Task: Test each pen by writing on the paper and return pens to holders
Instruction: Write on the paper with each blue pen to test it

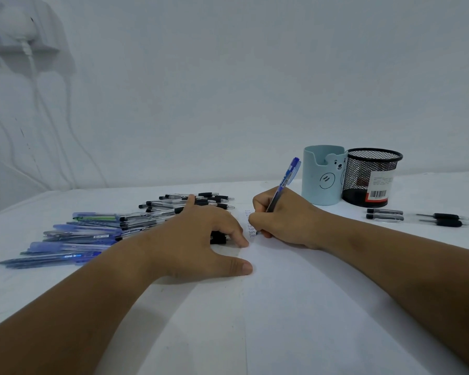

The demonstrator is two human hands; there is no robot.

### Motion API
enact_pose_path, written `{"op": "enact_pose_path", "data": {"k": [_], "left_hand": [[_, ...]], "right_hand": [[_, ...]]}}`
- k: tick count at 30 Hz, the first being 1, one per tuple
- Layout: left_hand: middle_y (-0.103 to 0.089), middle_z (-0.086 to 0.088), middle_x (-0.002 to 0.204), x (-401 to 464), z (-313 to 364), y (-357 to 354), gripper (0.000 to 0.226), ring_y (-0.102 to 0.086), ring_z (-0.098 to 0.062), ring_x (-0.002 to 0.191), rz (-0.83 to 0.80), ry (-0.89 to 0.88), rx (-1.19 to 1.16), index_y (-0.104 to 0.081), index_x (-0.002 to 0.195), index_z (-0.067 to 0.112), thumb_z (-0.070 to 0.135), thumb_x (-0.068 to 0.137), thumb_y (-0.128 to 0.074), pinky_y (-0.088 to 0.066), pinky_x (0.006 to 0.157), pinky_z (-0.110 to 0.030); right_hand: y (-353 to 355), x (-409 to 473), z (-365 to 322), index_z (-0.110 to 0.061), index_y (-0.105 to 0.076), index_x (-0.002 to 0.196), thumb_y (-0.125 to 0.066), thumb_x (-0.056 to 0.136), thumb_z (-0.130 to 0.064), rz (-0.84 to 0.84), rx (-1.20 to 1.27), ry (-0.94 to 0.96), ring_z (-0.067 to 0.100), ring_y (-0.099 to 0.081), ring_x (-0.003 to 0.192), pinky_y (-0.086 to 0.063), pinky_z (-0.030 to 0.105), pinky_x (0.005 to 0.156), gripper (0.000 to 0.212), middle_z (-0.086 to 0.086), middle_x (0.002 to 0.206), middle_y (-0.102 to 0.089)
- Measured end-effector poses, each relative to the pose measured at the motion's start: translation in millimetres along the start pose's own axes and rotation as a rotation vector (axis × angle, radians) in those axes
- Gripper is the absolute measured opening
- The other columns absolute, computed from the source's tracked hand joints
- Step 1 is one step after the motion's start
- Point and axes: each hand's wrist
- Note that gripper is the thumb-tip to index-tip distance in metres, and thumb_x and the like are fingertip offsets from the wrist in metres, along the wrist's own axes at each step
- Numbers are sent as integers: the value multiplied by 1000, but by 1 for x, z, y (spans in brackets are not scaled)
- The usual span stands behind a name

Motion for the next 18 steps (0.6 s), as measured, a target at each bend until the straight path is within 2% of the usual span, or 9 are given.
{"op": "enact_pose_path", "data": {"k": [3, 5, 7, 9, 10, 12, 14, 16, 18], "left_hand": [[-57, 36, 114, -1, 3, -3, 45, -48, 17, 118, 32, 8, -19, -73, 95, 39, 74, 66, -72, 18, 119, -33], [-58, 34, 112, 0, 5, -5, 53, -50, 14, 116, 52, -8, -19, -71, 89, 39, 83, 61, -67, 17, 120, -34], [-60, 29, 109, 1, 6, -6, 55, -51, 13, 115, 61, -17, 7, -69, 88, 39, 84, 58, -64, 18, 120, -35], [-60, 27, 109, 2, 5, -7, 52, -50, 12, 117, 61, -11, 14, -68, 90, 37, 80, 60, -68, 20, 119, -32], [-60, 27, 109, 3, 5, -7, 51, -49, 12, 117, 65, -12, 18, -68, 90, 37, 78, 61, -70, 21, 118, -31], [-61, 26, 109, 2, 7, -6, 48, -50, 10, 117, 72, -18, 31, -68, 89, 36, 76, 62, -72, 21, 118, -30], [-61, 25, 109, 2, 6, -6, 46, -50, 10, 117, 73, -13, 35, -68, 90, 36, 73, 64, -73, 20, 118, -31], [-61, 26, 109, 2, 6, -6, 45, -50, 11, 117, 66, -13, 35, -68, 91, 37, 74, 65, -73, 19, 120, -33], [-61, 26, 110, 1, 5, -7, 42, -50, 11, 118, 63, -7, 36, -68, 91, 36, 71, 68, -75, 19, 121, -34]], "right_hand": [[1, -2, -1, -14, -50, 52, -57, 85, -8, 39, 266, -37, 17, -42, 47, -35, 21, 46, 34, 10, 52, -53], [5, -2, -1, -11, -55, 55, -49, 94, -22, 90, 427, -58, 20, -40, 47, -32, 22, 46, 41, 13, 54, -51], [9, 1, -1, -13, -53, 54, -43, 96, -38, 166, 379, -22, 20, -44, 54, -36, 30, 57, 50, 9, 57, -51], [15, 4, -4, -15, -47, 61, -44, 100, -38, 251, 333, -3, 21, -41, 58, -36, 34, 60, 45, 5, 59, -44], [17, 5, -5, -16, -43, 69, -45, 103, -38, 270, 362, -3, 20, -38, 55, -35, 32, 55, 41, 4, 59, -40], [18, 4, -4, -17, -39, 83, -50, 100, -51, 283, 350, 25, 17, -33, 46, -33, 27, 44, 39, 3, 58, -36], [18, 3, 1, -23, -42, 90, -50, 92, -61, 299, 268, 56, 12, -34, 42, -34, 26, 42, 39, -2, 55, -37], [18, 2, 5, -25, -46, 93, -43, 97, -59, 314, 209, 66, 6, -35, 39, -34, 25, 45, 35, -12, 47, -37], [18, 1, 7, -21, -54, 93, -40, 102, -51, 335, 179, 76, 4, -36, 39, -31, 24, 49, 34, -13, 42, -39]]}}
Point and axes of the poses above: each hand's wrist, its own x-axis towards the middle knuckle, its own y-axis out of the back of the hand, z = x × y
